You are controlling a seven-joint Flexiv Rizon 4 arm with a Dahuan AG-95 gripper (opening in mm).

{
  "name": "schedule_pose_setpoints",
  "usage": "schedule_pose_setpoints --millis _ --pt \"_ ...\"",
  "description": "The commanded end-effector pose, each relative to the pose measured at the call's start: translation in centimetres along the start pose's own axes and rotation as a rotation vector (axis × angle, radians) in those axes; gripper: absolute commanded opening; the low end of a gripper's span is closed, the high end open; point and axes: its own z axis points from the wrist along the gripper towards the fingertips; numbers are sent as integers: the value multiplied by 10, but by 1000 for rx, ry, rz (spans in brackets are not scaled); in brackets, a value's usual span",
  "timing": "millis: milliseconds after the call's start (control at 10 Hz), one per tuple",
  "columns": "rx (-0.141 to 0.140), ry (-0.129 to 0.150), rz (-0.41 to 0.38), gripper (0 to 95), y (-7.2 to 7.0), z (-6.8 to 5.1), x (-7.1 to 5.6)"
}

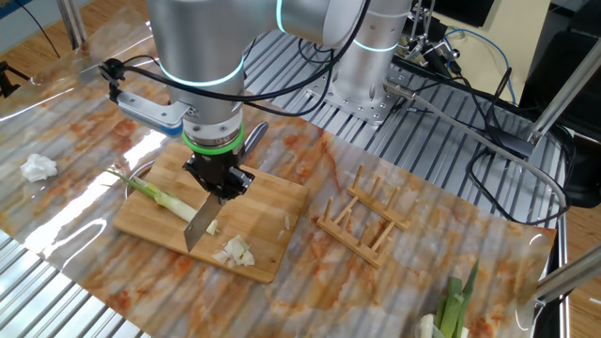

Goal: Chop the scallions

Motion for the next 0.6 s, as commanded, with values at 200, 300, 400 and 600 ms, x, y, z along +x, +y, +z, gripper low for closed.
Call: schedule_pose_setpoints --millis 200,300,400,600 --pt "2 3 5 0 -3 -1 0" --pt "1 6 7 0 -3 -2 0" --pt "1 7 7 0 -3 -2 0" --pt "4 6 8 0 -4 -2 0"
